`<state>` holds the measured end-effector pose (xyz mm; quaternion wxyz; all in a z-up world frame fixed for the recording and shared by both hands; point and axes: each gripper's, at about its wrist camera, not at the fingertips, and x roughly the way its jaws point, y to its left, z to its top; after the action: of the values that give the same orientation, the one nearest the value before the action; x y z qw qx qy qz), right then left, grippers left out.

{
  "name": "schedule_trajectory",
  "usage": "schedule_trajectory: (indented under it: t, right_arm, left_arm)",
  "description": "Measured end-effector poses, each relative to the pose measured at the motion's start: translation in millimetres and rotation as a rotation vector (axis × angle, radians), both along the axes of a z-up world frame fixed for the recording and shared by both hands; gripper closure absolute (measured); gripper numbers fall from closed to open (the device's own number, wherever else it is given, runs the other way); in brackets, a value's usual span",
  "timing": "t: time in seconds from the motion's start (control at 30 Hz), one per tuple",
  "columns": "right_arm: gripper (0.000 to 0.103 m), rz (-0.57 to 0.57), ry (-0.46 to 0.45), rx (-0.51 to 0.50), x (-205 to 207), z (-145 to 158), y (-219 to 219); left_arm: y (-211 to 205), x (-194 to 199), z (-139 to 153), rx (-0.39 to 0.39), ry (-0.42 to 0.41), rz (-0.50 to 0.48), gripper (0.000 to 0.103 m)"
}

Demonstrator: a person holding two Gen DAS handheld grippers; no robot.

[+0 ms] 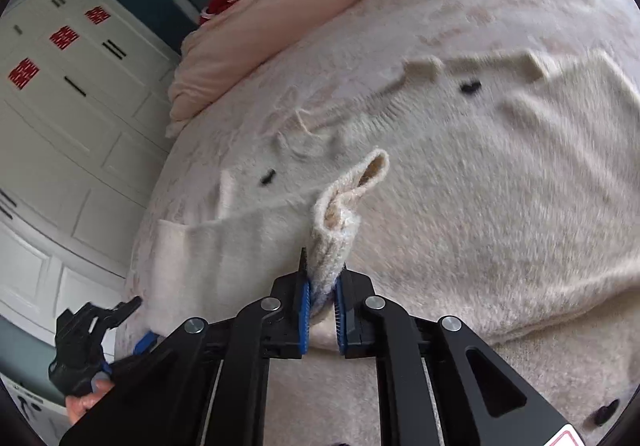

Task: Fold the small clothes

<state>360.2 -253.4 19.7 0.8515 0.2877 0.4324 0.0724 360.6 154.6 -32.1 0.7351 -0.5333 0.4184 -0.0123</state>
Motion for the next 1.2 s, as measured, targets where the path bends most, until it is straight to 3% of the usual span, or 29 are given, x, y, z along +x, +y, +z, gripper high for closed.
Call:
schedule_trajectory:
  t: [0.03, 0.07, 0.13, 0.23, 0.3, 0.33, 0.43, 0.5, 0.7, 0.87, 0.97, 1.03, 1.1, 1.13, 1.2]
  right_arm:
    - [0.094, 0.001, -0.042, -0.007, -1, 17, -3]
    - [0.095, -0.002, -0.088, -0.016, -2, 34, -7]
    - [0.095, -0.024, -0.209, -0.038, -8, 76, -21]
    - [0.095, -0.069, -0.312, -0.082, -24, 109, -53]
    - [0.095, -0.106, -0.261, -0.164, -28, 91, -75]
    - [0.095, -0.131, -0.186, -0.186, -27, 64, -89]
    - [0.095, -0.191, 0.046, -0.131, -30, -20, -127]
    - [0.096, -0.207, 0.055, -0.074, -38, -41, -137]
    - [0.096, -0.156, 0.028, -0.103, -29, -32, -124]
    - [0.086, -0.156, 0.042, -0.073, -28, -35, -128]
    - [0.084, -0.162, 0.049, -0.056, -26, -34, -126]
    - [0.092, -0.163, 0.038, -0.041, -23, -29, -124]
    - [0.094, -0.16, -0.054, -0.022, -27, -4, -126]
    - [0.095, -0.157, -0.105, -0.016, -31, 11, -127]
    - [0.095, -0.175, -0.19, -0.03, -40, 35, -136]
  left_arm:
    - [0, 5, 6, 0.0, -0.016, 0.001, 0.087]
    - [0, 8, 12, 0.005, -0.03, -0.001, 0.095]
    - [-7, 13, 36, 0.048, -0.096, -0.021, 0.096]
    - [-39, 18, 69, 0.202, -0.186, -0.133, 0.096]
    - [-64, 21, 57, 0.215, -0.155, -0.206, 0.096]
    - [-73, 21, 44, 0.221, -0.12, -0.225, 0.097]
    - [-96, 15, 2, 0.214, -0.012, -0.245, 0.097]
    - [-101, 7, -16, 0.2, 0.02, -0.227, 0.097]
    - [-84, -2, -1, 0.134, -0.04, -0.183, 0.096]
    - [-57, -12, 9, 0.121, -0.087, -0.108, 0.094]
    - [-48, -4, -6, 0.125, -0.027, -0.096, 0.094]
    - [-40, -3, -18, 0.076, 0.008, -0.049, 0.094]
    - [-29, -15, -8, 0.062, -0.039, 0.021, 0.095]
    - [-28, -19, 3, 0.101, -0.083, 0.031, 0.095]
    - [-37, -16, 8, 0.176, -0.093, 0.001, 0.096]
